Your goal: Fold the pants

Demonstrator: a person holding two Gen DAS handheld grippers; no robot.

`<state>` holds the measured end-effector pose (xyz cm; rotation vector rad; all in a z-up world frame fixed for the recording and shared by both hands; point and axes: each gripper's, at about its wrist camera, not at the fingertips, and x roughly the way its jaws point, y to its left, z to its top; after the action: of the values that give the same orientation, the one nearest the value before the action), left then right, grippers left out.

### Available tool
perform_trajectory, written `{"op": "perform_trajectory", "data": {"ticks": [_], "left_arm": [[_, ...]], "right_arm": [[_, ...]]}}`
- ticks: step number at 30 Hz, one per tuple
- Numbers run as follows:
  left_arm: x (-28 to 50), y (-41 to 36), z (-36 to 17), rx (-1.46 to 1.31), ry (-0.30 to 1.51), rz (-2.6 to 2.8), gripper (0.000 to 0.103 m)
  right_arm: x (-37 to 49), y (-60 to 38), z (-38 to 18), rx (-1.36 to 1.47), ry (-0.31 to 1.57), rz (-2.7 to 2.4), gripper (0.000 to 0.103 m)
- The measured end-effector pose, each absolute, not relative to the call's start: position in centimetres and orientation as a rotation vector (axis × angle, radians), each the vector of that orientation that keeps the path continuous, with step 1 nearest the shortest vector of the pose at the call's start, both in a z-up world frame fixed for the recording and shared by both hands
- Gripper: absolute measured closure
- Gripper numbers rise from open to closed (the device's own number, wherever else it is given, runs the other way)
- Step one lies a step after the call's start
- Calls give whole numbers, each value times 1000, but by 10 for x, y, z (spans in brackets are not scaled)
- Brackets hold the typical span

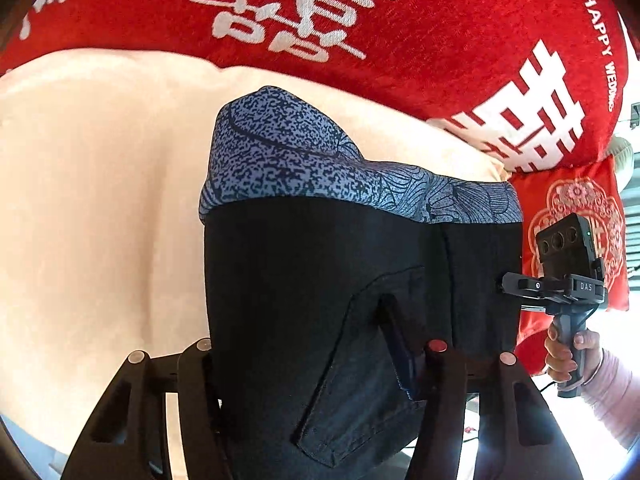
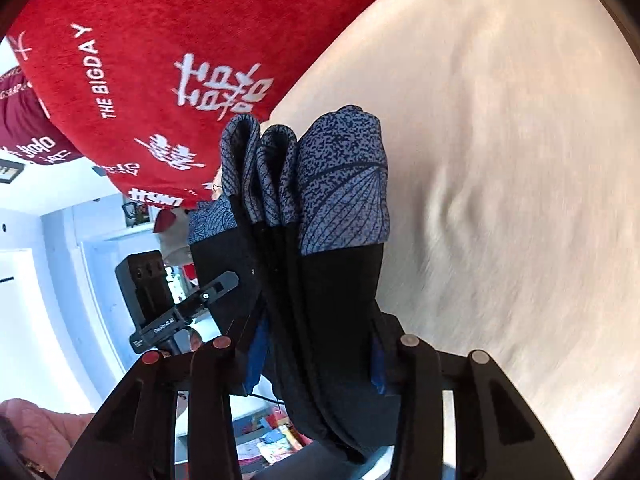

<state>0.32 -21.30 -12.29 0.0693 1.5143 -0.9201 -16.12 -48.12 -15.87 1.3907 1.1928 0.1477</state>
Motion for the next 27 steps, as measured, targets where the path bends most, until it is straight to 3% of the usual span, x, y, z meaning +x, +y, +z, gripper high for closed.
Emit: {"op": "perform_trajectory", "data": {"ticks": [7, 8, 9, 11, 13, 14, 15, 18, 24, 27], "left_arm": [[-12, -182, -160, 116, 1544, -934, 42], [-12, -176, -167, 120, 1542, -933, 39], [-11, -170, -175, 105, 1533, -929, 30], [-8, -165, -178, 79, 1511, -934, 25], [-6, -165, -180, 109, 1491, -921, 12], [-6, -165, -181, 131, 1476, -915, 10], [-6, -166, -181, 143, 1466, -913, 9], [-7, -166, -179, 150, 1467, -892, 9], [-19, -166, -169, 220, 1427, -856, 9], [-24, -164, -169, 277, 1433, -826, 1]], "right_arm": [[-185, -441, -170, 1404, 1227, 91, 58], [-187, -435, -176, 1390, 1244, 75, 58], [-188, -431, -180, 1377, 1251, 62, 56], [-194, -431, -183, 1363, 1221, 36, 54], [-195, -431, -185, 1346, 1220, 9, 48], [-194, -430, -186, 1311, 1239, -9, 45], [-194, -429, -188, 1297, 1251, -24, 39], [-192, -427, -182, 1288, 1254, -69, 38], [-200, -416, -160, 1202, 1334, -216, 22], [-202, -407, -150, 1172, 1349, -258, 21]]}}
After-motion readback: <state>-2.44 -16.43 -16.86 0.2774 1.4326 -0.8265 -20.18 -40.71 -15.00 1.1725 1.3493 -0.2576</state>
